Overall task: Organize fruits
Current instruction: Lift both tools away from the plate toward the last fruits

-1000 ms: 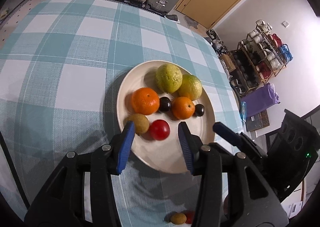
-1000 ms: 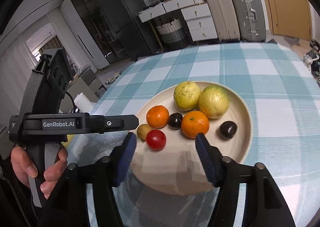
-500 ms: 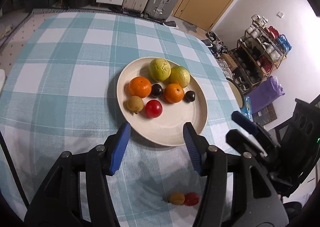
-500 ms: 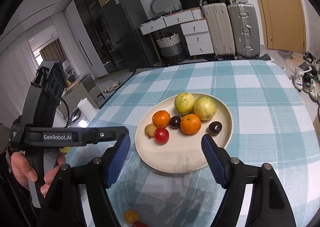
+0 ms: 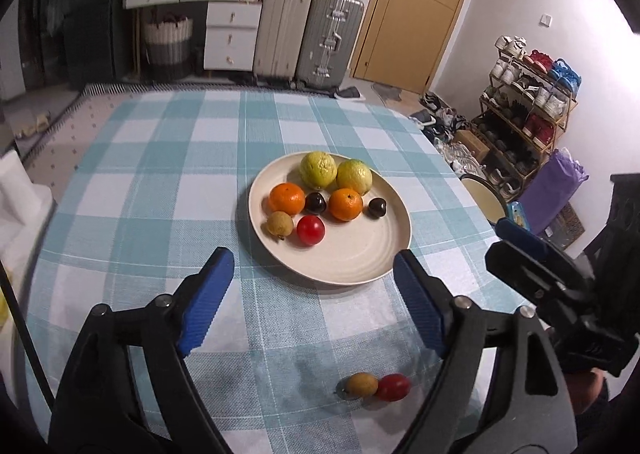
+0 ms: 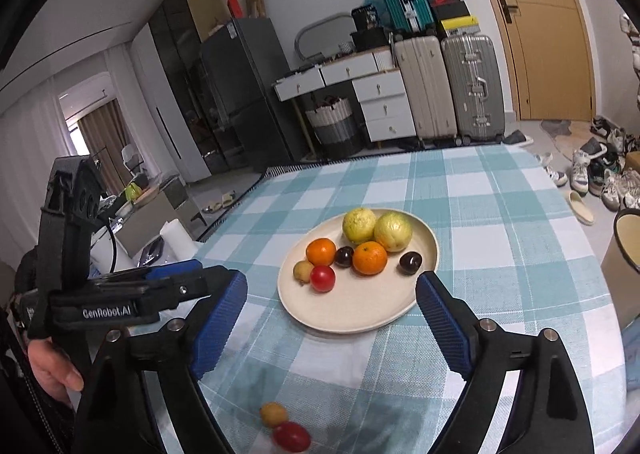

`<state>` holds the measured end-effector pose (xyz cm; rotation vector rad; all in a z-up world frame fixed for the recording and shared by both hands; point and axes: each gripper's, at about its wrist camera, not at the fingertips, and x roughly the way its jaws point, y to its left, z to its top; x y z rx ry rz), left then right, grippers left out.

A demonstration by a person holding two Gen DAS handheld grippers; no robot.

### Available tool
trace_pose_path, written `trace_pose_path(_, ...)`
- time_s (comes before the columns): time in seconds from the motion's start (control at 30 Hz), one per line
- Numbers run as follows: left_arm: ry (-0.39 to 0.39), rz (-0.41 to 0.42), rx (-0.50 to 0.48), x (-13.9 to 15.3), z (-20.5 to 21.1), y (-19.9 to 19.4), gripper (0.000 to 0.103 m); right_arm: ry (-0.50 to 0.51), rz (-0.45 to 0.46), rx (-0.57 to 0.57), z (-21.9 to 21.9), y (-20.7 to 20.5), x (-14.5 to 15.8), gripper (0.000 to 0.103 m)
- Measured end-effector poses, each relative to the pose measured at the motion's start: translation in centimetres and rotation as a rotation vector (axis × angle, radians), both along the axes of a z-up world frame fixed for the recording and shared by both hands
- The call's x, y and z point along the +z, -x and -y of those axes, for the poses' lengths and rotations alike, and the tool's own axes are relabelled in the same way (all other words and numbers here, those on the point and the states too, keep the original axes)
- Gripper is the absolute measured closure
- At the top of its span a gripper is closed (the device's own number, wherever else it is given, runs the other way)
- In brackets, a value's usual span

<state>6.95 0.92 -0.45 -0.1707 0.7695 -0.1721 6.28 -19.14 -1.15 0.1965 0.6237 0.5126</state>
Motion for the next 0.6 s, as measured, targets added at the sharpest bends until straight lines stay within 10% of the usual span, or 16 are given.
trace_pose_path(0.6,-0.097,0.049,0.061,-1.3,0.4,5.5,0.001,0.037,0.029,0.036,-0.3,5.3,-0.1,0.002)
